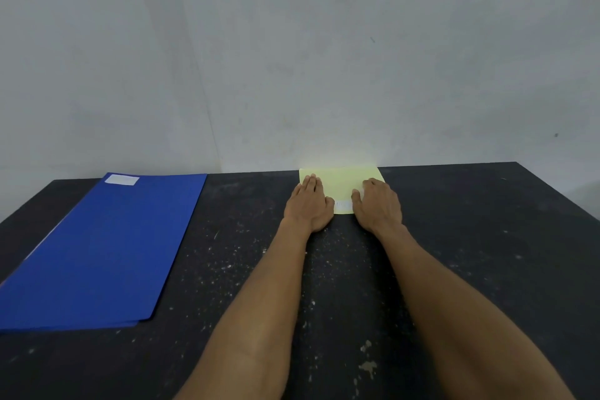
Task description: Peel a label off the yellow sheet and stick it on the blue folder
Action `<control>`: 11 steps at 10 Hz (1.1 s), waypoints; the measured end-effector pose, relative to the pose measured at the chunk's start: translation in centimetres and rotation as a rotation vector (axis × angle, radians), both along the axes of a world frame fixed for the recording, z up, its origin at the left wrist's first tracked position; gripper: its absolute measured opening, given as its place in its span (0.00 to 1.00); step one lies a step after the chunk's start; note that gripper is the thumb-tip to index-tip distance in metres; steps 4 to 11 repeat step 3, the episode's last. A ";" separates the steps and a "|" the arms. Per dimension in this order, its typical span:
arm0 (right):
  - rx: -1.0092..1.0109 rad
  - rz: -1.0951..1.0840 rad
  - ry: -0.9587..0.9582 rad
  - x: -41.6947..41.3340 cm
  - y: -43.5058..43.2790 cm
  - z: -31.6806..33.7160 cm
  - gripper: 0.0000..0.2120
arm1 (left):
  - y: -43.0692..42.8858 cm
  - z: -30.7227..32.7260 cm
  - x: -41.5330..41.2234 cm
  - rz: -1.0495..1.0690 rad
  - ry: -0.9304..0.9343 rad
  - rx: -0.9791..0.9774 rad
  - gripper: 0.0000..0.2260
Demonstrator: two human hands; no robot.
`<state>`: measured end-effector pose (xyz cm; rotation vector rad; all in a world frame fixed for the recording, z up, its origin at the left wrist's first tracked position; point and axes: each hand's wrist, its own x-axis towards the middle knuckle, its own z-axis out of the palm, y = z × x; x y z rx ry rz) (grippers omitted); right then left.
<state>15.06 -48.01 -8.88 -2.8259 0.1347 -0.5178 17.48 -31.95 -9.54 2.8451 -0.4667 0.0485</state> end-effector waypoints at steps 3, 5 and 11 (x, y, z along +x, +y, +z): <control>0.005 0.017 -0.111 -1.8 2.3 6.3 0.20 | 2.1 5.8 -1.3 0.050 -0.092 -0.030 0.28; 0.005 0.017 -0.111 -1.8 2.3 6.3 0.20 | 2.1 5.8 -1.3 0.050 -0.092 -0.030 0.28; 0.005 0.017 -0.111 -1.8 2.3 6.3 0.20 | 2.1 5.8 -1.3 0.050 -0.092 -0.030 0.28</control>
